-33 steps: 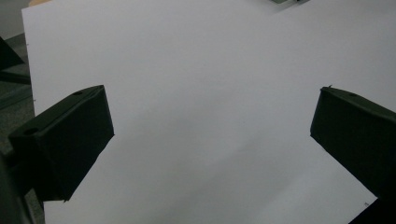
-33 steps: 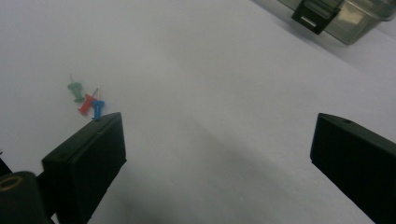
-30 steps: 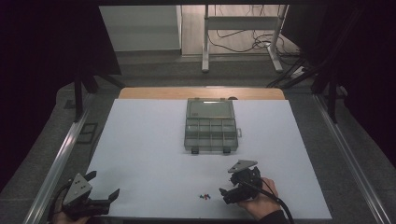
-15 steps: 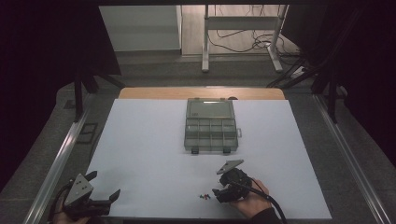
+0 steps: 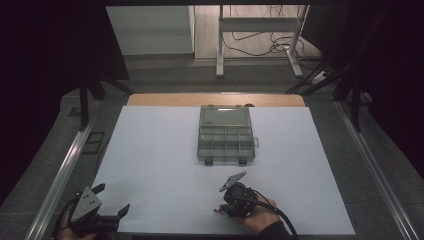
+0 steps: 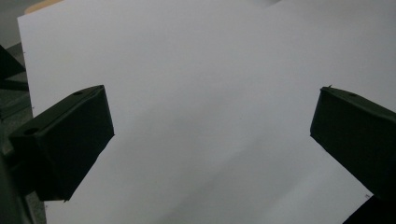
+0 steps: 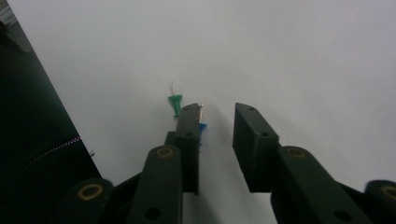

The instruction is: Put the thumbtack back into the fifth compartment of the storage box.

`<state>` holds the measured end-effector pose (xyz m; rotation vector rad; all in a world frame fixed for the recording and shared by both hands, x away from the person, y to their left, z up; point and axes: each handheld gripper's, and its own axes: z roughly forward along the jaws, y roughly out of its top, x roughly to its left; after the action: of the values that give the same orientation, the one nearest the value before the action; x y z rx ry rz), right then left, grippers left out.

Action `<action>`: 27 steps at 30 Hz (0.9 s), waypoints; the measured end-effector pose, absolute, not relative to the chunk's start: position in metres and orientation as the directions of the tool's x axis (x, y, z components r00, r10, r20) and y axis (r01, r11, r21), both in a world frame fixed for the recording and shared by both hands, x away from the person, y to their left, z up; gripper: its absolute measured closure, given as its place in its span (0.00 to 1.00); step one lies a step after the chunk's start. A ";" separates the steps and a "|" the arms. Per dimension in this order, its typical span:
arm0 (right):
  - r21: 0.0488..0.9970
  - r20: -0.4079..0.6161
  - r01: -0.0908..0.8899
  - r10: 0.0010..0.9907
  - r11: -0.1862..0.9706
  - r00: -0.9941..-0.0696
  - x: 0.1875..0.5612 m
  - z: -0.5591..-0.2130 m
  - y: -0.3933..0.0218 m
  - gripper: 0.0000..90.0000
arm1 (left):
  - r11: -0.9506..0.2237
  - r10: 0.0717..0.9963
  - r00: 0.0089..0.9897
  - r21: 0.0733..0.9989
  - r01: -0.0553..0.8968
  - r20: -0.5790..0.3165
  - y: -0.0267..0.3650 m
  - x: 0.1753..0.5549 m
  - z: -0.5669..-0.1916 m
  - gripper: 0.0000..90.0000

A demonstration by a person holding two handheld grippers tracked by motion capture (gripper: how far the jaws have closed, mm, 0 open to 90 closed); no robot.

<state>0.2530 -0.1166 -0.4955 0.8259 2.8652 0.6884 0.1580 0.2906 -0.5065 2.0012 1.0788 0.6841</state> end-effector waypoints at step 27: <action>0.427 0.039 0.481 0.516 0.766 -0.856 0.255 -0.506 -0.113 0.92 | -0.371 0.854 0.509 0.807 0.459 0.103 0.290 0.158 -0.507 0.00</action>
<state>0.2550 -0.1127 -0.5063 0.8128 2.8758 0.6624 0.1582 0.2905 -0.5066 2.0093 1.0722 0.6786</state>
